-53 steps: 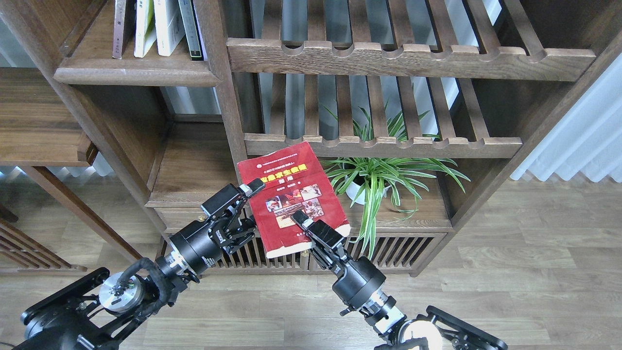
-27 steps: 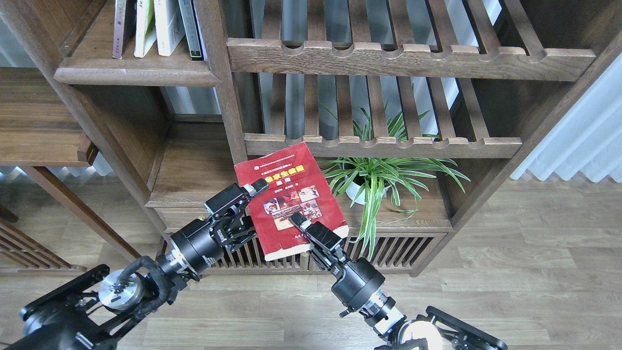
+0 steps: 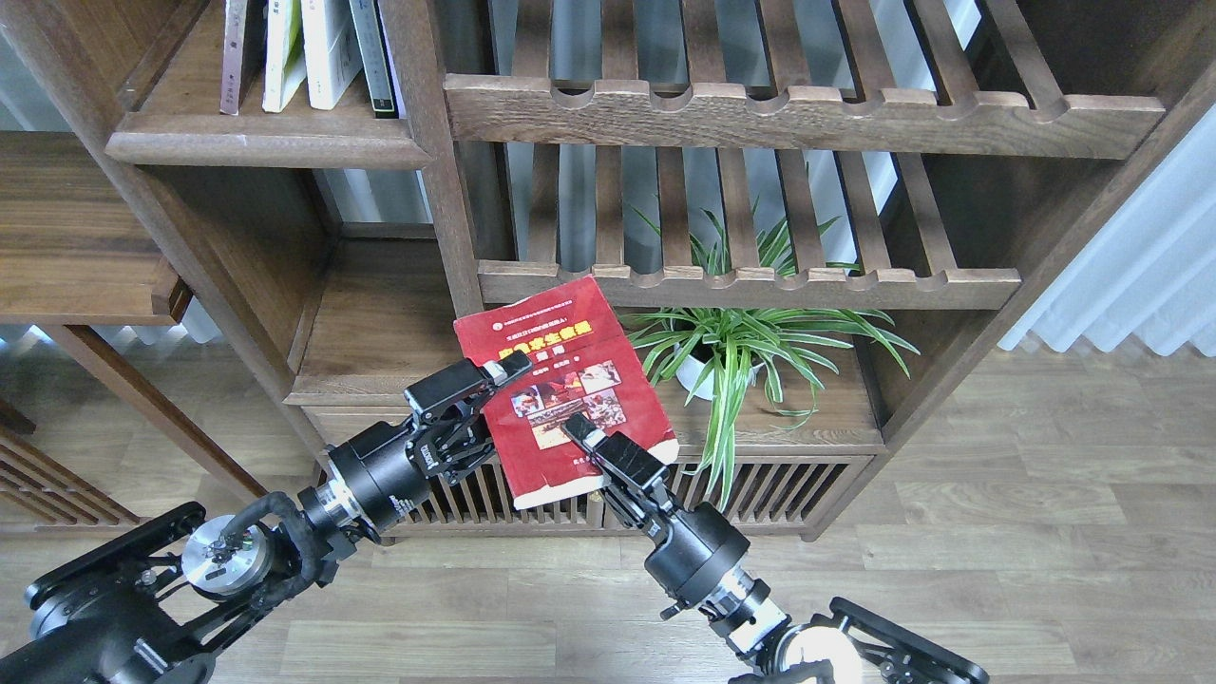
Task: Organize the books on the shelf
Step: 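Pinch the red book between both grippers and hold it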
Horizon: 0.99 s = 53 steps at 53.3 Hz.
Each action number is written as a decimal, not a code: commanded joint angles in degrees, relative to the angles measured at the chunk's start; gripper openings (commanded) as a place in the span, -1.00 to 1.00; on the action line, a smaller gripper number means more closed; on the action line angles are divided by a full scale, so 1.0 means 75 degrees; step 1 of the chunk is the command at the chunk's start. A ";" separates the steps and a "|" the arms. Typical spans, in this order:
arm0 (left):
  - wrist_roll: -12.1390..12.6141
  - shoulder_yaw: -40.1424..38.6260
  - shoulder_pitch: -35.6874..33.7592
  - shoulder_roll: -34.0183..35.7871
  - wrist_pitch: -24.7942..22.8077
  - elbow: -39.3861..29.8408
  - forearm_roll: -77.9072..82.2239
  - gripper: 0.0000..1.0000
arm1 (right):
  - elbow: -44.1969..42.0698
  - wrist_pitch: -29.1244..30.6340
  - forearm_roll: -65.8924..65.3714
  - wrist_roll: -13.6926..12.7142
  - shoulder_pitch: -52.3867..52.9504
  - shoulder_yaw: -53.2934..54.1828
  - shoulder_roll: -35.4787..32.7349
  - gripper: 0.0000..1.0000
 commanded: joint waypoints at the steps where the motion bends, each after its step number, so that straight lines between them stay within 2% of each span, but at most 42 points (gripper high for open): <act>1: 0.0012 0.0001 -0.0002 0.0000 0.0000 -0.0001 -0.0006 0.15 | -0.0001 0.0000 0.0001 0.0001 0.0004 0.0000 0.0011 -0.90; 10: 0.0012 0.0001 -0.0014 -0.0012 0.0000 -0.0013 -0.0006 0.00 | -0.0001 0.0000 0.0001 0.0001 0.0004 -0.0012 0.0023 -0.90; 31: 0.0023 0.0013 -0.0037 -0.0023 0.0000 -0.0024 0.0018 -0.08 | -0.0001 0.0000 -0.0058 0.0001 0.0016 -0.0047 0.0070 -0.90; 48: 0.0023 0.0071 -0.0037 -0.0012 0.0000 -0.0036 0.0018 -0.33 | -0.0001 0.0000 -0.0058 0.0001 0.0004 -0.0047 0.0070 -0.90; 53: 0.0012 0.0071 -0.0037 -0.0023 0.0000 -0.0036 0.0018 -0.53 | -0.0001 0.0000 -0.0058 0.0001 0.0016 -0.0047 0.0070 -0.90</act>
